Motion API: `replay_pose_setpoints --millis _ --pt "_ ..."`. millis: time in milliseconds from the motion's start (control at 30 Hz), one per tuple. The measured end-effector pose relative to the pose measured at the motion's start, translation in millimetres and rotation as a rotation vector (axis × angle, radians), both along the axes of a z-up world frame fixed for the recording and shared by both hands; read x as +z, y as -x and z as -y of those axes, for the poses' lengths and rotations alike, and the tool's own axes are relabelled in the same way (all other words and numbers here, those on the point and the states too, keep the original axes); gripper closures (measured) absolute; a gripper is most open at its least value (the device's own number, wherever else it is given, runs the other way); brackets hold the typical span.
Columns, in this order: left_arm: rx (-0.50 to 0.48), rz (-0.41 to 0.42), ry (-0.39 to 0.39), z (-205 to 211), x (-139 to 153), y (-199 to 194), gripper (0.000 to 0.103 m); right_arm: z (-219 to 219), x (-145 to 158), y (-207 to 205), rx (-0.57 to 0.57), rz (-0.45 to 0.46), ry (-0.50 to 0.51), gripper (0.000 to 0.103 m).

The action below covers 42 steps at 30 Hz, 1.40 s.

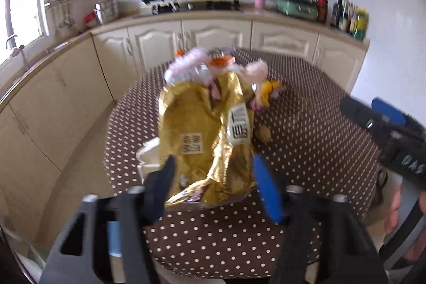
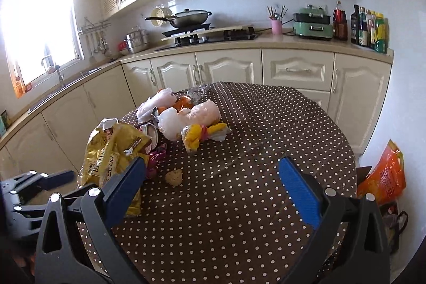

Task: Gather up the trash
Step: 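Grasp the gold snack bag with the left gripper while the right grasps the white tissue, then carry both items over the blue bin and open both grippers to drop them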

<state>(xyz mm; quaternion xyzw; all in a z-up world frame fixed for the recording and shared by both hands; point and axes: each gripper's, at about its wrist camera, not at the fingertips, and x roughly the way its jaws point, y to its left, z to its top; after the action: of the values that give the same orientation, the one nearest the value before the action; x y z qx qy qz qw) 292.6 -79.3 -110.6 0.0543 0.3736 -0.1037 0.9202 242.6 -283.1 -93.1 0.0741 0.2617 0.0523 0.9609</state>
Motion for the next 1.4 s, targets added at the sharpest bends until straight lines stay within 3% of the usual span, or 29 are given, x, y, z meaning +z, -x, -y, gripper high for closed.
replay_pose_setpoints --millis 33,67,100,200,267,433,733,800,933,1067,1300,1400 --pt "-0.007 -0.023 0.012 0.3 -5.7 -6.1 0.065 0.1 -1.0 -1.6 0.007 -0.005 -0.004 0.007" --pt "-0.010 -0.039 0.022 -0.1 -9.9 -9.8 0.084 -1.3 -0.9 -2.9 0.011 -0.007 -0.006 0.007" --pt "-0.015 -0.053 0.038 -1.0 -12.5 -13.2 0.093 -1.9 -1.0 -3.2 0.016 -0.008 -0.007 0.007" --pt "-0.032 -0.011 0.093 -6.8 -3.4 -9.3 0.101 -4.7 0.4 -2.4 0.029 -0.005 -0.011 0.007" --pt "-0.040 0.054 0.134 -13.1 12.3 -1.9 0.102 -7.3 2.6 -2.9 0.036 -0.003 -0.019 0.007" --pt "0.063 0.188 0.143 -45.7 46.6 21.3 0.102 -27.2 7.0 -7.5 0.096 -0.006 -0.026 0.007" --pt "0.276 0.150 0.151 -124.2 37.5 37.2 0.102 -119.3 -14.9 -29.5 0.298 -0.106 -0.015 0.019" --pt "0.297 0.138 0.153 -138.0 34.1 38.1 0.102 -131.8 -25.9 -36.4 0.312 -0.144 -0.030 0.030" --pt "0.324 0.117 0.160 -167.0 23.6 42.3 0.102 -143.7 -41.7 -47.3 0.308 -0.194 -0.062 0.042" --pt "0.328 0.102 0.175 -187.2 14.8 43.8 0.102 -145.8 -45.5 -53.5 0.312 -0.215 -0.081 0.070" --pt "0.326 0.084 0.210 -199.0 0.9 40.6 0.102 -145.6 -41.0 -51.4 0.326 -0.197 -0.083 0.090" --pt "0.327 0.079 0.224 -203.8 -3.6 39.8 0.102 -150.5 -35.8 -46.5 0.326 -0.172 -0.059 0.093"
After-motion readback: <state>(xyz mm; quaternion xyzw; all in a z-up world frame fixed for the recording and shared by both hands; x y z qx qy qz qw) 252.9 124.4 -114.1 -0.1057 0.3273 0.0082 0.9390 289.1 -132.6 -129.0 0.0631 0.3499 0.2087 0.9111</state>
